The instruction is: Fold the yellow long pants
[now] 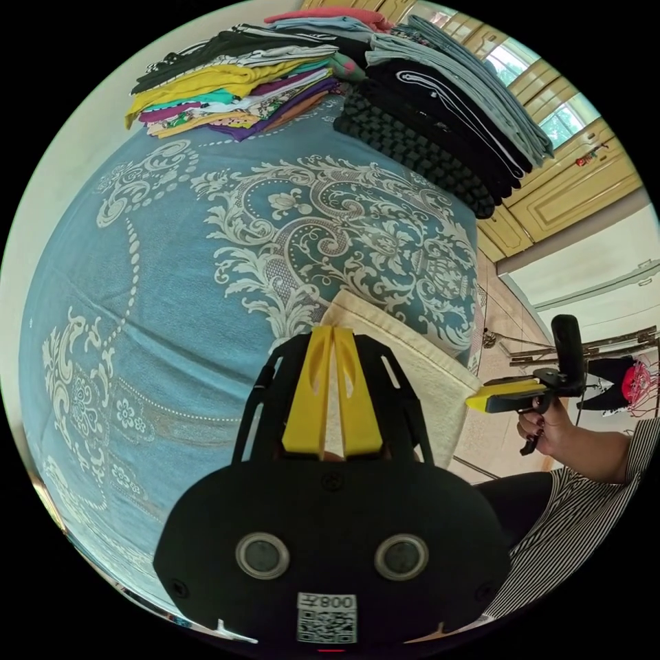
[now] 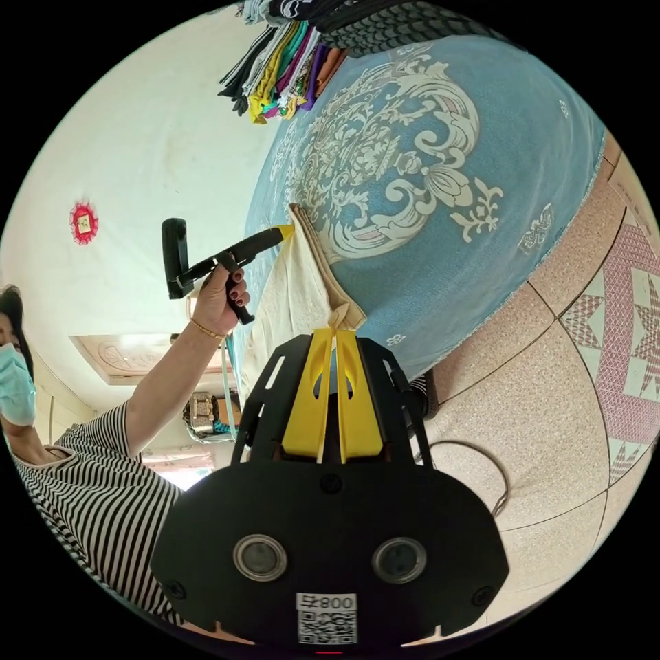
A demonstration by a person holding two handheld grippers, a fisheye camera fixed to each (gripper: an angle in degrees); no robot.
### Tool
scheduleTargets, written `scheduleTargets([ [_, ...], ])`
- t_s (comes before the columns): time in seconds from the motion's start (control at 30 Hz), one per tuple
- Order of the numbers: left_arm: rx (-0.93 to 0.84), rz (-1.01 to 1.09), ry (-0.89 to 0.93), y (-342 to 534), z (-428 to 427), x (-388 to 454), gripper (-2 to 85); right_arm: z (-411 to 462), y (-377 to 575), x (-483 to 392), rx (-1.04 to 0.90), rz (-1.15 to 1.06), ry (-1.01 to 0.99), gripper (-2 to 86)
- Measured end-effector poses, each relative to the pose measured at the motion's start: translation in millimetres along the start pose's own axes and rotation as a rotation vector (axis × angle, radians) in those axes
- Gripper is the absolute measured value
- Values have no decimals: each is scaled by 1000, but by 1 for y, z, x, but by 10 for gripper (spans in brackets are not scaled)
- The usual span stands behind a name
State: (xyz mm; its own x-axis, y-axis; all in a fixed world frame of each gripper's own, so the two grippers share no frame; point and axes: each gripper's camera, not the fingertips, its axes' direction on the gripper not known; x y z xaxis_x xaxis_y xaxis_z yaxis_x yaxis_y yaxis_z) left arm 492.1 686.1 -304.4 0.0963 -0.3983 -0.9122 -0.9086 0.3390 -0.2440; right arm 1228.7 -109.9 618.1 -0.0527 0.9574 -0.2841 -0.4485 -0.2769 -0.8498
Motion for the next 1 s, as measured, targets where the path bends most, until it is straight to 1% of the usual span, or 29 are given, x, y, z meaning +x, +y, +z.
scheduleTargets([
  [0.13, 30, -17, 37, 3, -32, -11, 14, 16, 1, 0, 0, 16, -38, 6],
  [0.3, 201, -78, 104, 21, -114, -30, 17, 28, 4, -5, 17, 16, -43, 6],
  [0.4, 250, -112, 74, 55, -162, -35, 13, 25, 3, -18, 61, -11, 30, 3],
  [0.5, 239, -210, 41, 99, -197, -46, 7, 32, -8, -46, 59, -124, 97, 2],
  [0.6, 205, -326, 2, 137, -223, -61, 4, 71, -36, -85, -30, -278, 155, 2],
  [0.7, 163, -437, 13, 159, -246, -79, 3, 126, -70, -123, -113, -424, 219, 1],
  [0.8, 123, -468, 22, 163, -262, -90, 2, 184, -94, -154, -166, -542, 330, 1],
  [0.87, 157, -475, 38, 166, -281, -93, 2, 230, -110, -162, -229, -558, 433, 0],
  [0.93, 182, -472, 51, 169, -301, -96, 3, 255, -120, -155, -261, -530, 462, 0],
  [1.0, 212, -476, 57, 171, -328, -97, 3, 261, -126, -146, -234, -475, 367, 0],
])
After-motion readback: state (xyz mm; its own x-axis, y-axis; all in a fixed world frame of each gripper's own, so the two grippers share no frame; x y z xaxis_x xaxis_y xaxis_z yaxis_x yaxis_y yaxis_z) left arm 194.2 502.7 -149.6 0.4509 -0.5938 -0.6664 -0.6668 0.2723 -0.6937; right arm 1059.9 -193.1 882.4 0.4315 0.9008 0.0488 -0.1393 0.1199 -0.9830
